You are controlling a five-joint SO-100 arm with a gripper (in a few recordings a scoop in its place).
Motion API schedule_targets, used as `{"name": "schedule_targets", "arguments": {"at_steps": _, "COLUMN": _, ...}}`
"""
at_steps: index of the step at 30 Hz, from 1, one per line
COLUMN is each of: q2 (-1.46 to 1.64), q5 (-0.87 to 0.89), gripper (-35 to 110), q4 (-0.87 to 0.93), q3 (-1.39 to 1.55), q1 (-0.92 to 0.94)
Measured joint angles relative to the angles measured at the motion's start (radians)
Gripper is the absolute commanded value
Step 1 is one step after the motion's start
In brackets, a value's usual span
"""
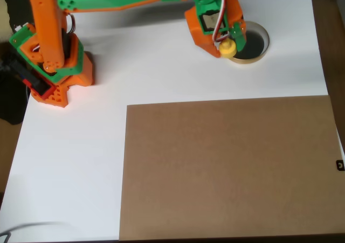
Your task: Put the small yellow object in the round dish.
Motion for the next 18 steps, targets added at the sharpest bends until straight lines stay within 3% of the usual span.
{"name": "schedule_targets", "arguments": {"at_steps": 18, "q2": -0.212, "q5": 0.054, "gripper": 0, "q4": 0.011, "q3": -0.27, "q1": -0.086}}
